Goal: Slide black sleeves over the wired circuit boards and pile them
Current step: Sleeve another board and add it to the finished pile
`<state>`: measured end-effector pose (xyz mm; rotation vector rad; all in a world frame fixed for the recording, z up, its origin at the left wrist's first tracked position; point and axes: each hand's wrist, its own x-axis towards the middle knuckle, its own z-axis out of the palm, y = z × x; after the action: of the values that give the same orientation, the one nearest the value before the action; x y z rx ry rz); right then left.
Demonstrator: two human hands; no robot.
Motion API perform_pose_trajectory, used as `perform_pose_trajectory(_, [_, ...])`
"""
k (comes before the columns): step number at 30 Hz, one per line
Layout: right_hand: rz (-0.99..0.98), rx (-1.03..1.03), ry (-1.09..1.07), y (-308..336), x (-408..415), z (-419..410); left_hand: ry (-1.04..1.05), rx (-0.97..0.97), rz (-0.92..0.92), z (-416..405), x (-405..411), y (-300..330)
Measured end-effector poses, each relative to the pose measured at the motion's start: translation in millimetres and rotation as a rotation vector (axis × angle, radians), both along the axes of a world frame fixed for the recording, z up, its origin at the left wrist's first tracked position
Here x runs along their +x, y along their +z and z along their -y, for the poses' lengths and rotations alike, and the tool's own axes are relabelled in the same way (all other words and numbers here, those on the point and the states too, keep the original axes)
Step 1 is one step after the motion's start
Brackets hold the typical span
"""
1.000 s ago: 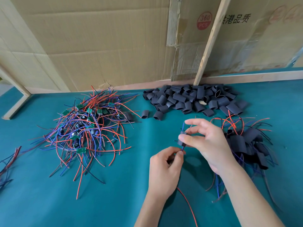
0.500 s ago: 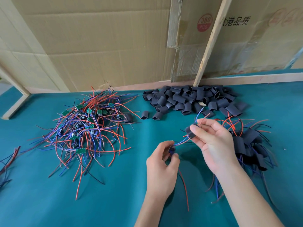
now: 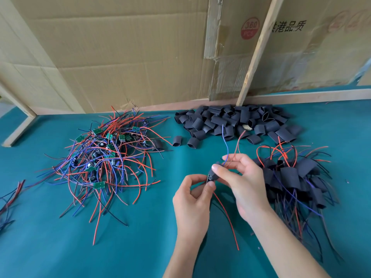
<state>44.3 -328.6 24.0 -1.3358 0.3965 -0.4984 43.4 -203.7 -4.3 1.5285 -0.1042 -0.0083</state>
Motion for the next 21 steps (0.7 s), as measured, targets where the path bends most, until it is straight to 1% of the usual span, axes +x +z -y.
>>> perform_pose_trajectory(7, [-0.051,-0.117,-0.054,-2,0,-2,-0.022,-0.01,-0.014,-2,1,2])
perform_pose_trajectory(12, [-0.094,-0.144,0.001,-1,-1,0,-0.015,-0.02,-0.011,-1,1,0])
perform_pose_trajectory(17, [-0.098,-0.113,0.061,-2,-1,5,0.001,-0.047,-0.043,1,0,1])
perform_pose_trajectory(21, [-0.091,0.018,0.092,-2,-2,7,0.029,-0.022,0.007,1,1,2])
